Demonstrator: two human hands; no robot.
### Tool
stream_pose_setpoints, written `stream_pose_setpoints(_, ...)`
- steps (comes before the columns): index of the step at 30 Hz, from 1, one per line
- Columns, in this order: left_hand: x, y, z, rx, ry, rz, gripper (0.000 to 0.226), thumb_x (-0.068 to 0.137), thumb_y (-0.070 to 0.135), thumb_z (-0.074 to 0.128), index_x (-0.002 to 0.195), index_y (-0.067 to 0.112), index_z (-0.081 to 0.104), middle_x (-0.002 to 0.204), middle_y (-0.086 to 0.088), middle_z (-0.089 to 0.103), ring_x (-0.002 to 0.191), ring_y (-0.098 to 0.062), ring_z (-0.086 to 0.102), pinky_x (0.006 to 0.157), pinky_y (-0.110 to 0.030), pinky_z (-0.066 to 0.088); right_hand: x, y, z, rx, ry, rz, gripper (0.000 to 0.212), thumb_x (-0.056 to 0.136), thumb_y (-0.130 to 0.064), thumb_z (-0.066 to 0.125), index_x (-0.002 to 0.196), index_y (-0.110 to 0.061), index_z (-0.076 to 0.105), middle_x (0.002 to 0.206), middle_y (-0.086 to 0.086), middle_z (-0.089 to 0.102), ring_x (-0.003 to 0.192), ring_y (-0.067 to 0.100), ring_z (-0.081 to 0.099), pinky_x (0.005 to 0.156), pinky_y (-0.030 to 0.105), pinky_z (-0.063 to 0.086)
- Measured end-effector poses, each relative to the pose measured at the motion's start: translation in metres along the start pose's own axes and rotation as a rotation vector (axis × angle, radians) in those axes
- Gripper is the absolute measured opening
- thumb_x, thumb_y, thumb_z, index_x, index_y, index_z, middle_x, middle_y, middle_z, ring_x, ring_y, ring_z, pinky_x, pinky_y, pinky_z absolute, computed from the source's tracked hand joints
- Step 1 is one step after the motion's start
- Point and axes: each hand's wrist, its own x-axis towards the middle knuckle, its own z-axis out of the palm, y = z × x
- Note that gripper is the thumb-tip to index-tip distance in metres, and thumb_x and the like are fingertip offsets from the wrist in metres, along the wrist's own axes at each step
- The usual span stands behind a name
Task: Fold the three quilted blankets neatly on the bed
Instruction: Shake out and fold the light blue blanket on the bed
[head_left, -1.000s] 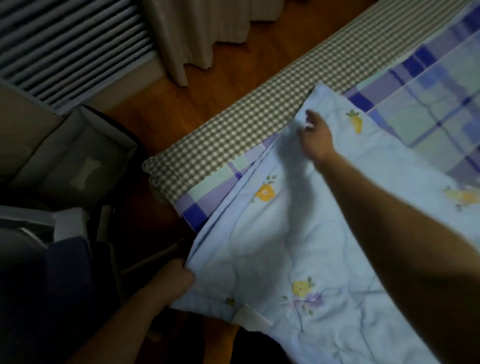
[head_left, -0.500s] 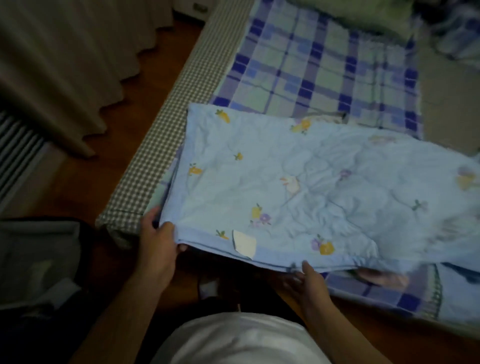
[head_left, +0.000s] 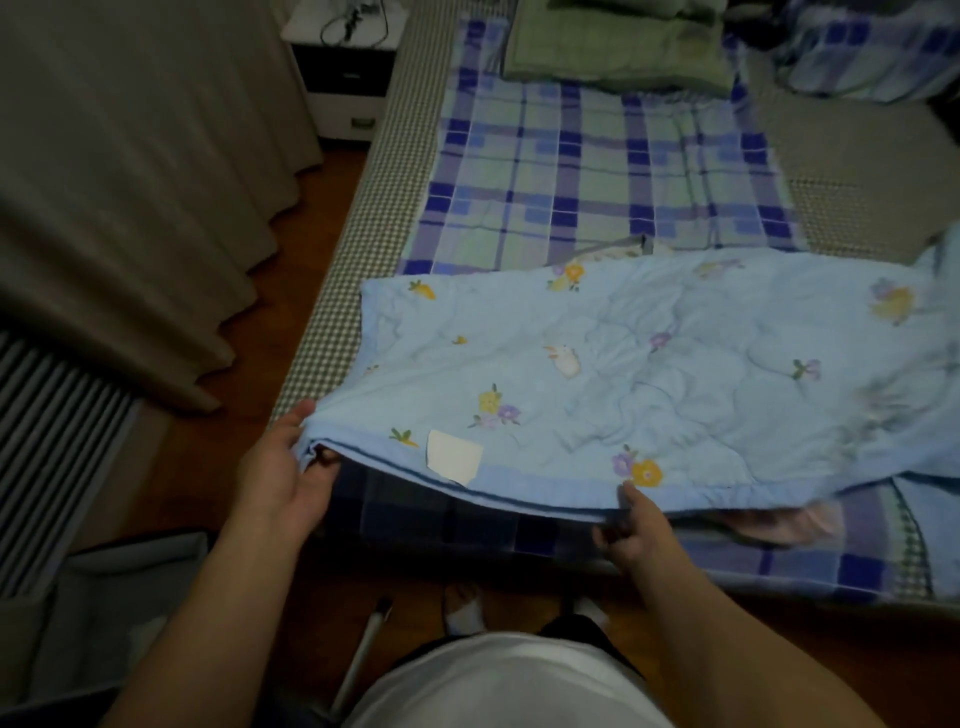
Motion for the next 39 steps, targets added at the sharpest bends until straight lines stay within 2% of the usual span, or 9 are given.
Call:
stream_pose_setpoints(5, -0.002, 0.009, 0.006, -0.053, -0.009, 0.01, 0.052, 0.102, 0.011, 0.048, 0.059, 0.011, 0.078, 0.07, -0.009, 0.075, 0.087, -0.025, 0.065, 0.066, -0.03, 0.062, 0.007, 0.012, 0.01, 0.225, -0.132, 0.034, 0.026, 0.096, -0.038, 0.059, 0.109, -0.015, 0.058, 0.108, 0.008, 0.06, 0.106, 0.031, 0.054, 0.1, 0.052, 0.042)
stream_pose_setpoints(12, 0.024, 0.013, -0.02, 0.316, 0.047, 0.093, 0.02, 0.097, 0.008, 0.05, 0.094, 0.016, 0.067, 0.097, -0.008, 0.069, 0.079, -0.02, 0.064, 0.065, -0.028, 0.052, -0.006, -0.016, -0.013, 0.299, 0.208, -0.284, 0.049, 0.082, -0.003, 0.065, 0.13, -0.008, 0.056, 0.127, 0.008, 0.063, 0.093, 0.02, 0.063, 0.067, 0.032, 0.055)
stream_pose_setpoints(15, 0.04, -0.005, -0.052, 0.59, 0.095, 0.077, 0.023, 0.094, -0.005, 0.049, 0.099, 0.006, 0.068, 0.085, -0.02, 0.063, 0.062, -0.026, 0.056, 0.051, -0.025, 0.046, -0.044, -0.029, -0.02, 0.007, 0.372, -0.69, 0.057, 0.077, 0.013, 0.059, 0.13, -0.007, 0.049, 0.118, 0.011, 0.058, 0.103, 0.025, 0.059, 0.086, 0.033, 0.048)
stream_pose_setpoints(18, 0.058, -0.021, -0.076, 0.708, 0.21, 0.024, 0.029, 0.084, -0.015, 0.057, 0.082, 0.01, 0.072, 0.107, -0.029, 0.066, 0.086, -0.041, 0.064, 0.08, -0.046, 0.056, -0.064, -0.032, -0.02, -0.52, 0.403, -0.917, 0.082, 0.081, 0.009, 0.053, 0.151, -0.026, 0.027, 0.107, 0.011, 0.051, 0.094, 0.027, 0.054, 0.086, 0.035, 0.044)
stream_pose_setpoints(23, 0.08, -0.023, -0.089, 0.391, 0.467, -0.033, 0.032, 0.097, 0.007, 0.045, 0.124, 0.001, 0.062, 0.132, -0.019, 0.06, 0.116, -0.037, 0.06, 0.095, -0.039, 0.051, -0.079, -0.021, 0.014, -0.884, 0.246, -0.885, 0.031, 0.074, 0.003, 0.058, 0.077, -0.025, 0.071, 0.083, -0.003, 0.074, 0.085, 0.023, 0.067, 0.08, 0.031, 0.053)
stream_pose_setpoints(25, 0.084, -0.011, -0.086, 0.304, 0.495, 0.015, 0.03, 0.099, 0.006, 0.036, 0.11, -0.001, 0.064, 0.13, -0.021, 0.06, 0.101, -0.035, 0.063, 0.087, -0.038, 0.053, -0.09, -0.014, 0.033, -0.777, 0.099, -0.916, 0.037, 0.079, 0.007, 0.054, 0.071, -0.024, 0.073, 0.071, -0.013, 0.071, 0.073, 0.013, 0.065, 0.073, 0.028, 0.053)
stream_pose_setpoints(30, 0.083, -0.008, -0.062, 0.383, 0.369, 0.079, 0.027, 0.092, -0.006, 0.042, 0.096, 0.008, 0.065, 0.122, -0.018, 0.059, 0.097, -0.036, 0.055, 0.085, -0.04, 0.046, -0.058, -0.017, 0.024, -0.245, 0.098, -0.41, 0.012, 0.087, 0.008, 0.059, 0.089, -0.004, 0.063, 0.083, 0.011, 0.06, 0.07, 0.024, 0.06, 0.045, 0.028, 0.057)
stream_pose_setpoints(34, 0.034, -0.039, -0.014, 0.713, 0.286, 0.659, 0.031, 0.075, -0.013, 0.04, 0.088, -0.002, 0.066, 0.109, -0.026, 0.059, 0.103, -0.042, 0.056, 0.094, -0.035, 0.04, -0.034, -0.008, -0.001, -0.595, 0.293, -0.357, 0.025, 0.077, -0.025, 0.078, 0.093, -0.006, 0.074, 0.104, 0.015, 0.072, 0.096, 0.034, 0.068, 0.086, 0.037, 0.057)
stream_pose_setpoints(39, -0.027, -0.127, 0.056, 1.587, -0.506, 0.82, 0.04, 0.085, 0.034, 0.054, 0.122, 0.021, 0.059, 0.128, -0.007, 0.046, 0.11, -0.03, 0.056, 0.093, -0.036, 0.047, -0.06, -0.004, 0.027, -0.385, 0.059, -0.392, 0.029, 0.066, -0.018, 0.084, 0.087, -0.002, 0.07, 0.096, 0.014, 0.073, 0.087, 0.03, 0.07, 0.086, 0.046, 0.058)
